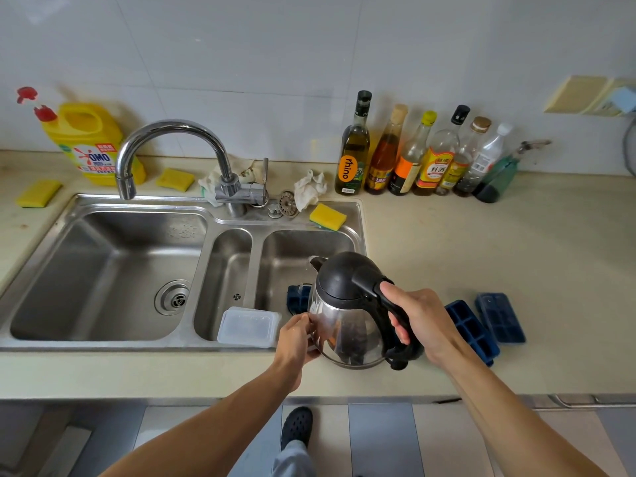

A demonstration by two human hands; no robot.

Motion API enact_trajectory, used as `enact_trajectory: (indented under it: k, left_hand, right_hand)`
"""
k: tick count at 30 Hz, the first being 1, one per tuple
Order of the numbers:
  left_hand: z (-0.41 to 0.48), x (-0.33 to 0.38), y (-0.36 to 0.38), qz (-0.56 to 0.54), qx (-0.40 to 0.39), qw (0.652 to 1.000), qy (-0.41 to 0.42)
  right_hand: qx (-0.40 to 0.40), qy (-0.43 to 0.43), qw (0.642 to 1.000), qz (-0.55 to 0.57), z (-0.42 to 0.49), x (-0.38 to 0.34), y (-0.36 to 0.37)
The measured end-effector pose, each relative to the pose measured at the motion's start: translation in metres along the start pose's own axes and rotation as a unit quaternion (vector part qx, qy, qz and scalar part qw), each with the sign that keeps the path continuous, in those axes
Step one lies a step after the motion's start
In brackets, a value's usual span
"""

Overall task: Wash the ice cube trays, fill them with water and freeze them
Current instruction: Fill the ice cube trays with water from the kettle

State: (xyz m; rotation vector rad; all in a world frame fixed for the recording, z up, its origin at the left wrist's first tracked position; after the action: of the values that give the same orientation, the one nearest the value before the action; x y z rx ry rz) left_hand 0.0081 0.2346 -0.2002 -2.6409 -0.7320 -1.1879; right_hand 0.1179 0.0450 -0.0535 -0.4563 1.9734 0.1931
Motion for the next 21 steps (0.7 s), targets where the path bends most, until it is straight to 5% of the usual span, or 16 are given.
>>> enact_trajectory:
  k: [21]
  left_hand:
    - [-0.01,0.0,0.006,0.007,-0.001,1.0,-0.01]
  right_hand:
    - [0.002,-0.008,1.0,0.0,-0.012,-0.004,-0.005]
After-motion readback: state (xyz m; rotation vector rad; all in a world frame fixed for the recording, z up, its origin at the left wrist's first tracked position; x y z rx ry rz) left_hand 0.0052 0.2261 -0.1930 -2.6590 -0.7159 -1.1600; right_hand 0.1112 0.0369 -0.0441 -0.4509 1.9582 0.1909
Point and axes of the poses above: each hand's wrist, its own z-axis towards the middle knuckle, its own y-axis out of the palm, x = y × z, the point moved 10 cm from there along z, towards the middle knuckle, and after that the axes turned 7 degrees about z, right-handed, at the moved point
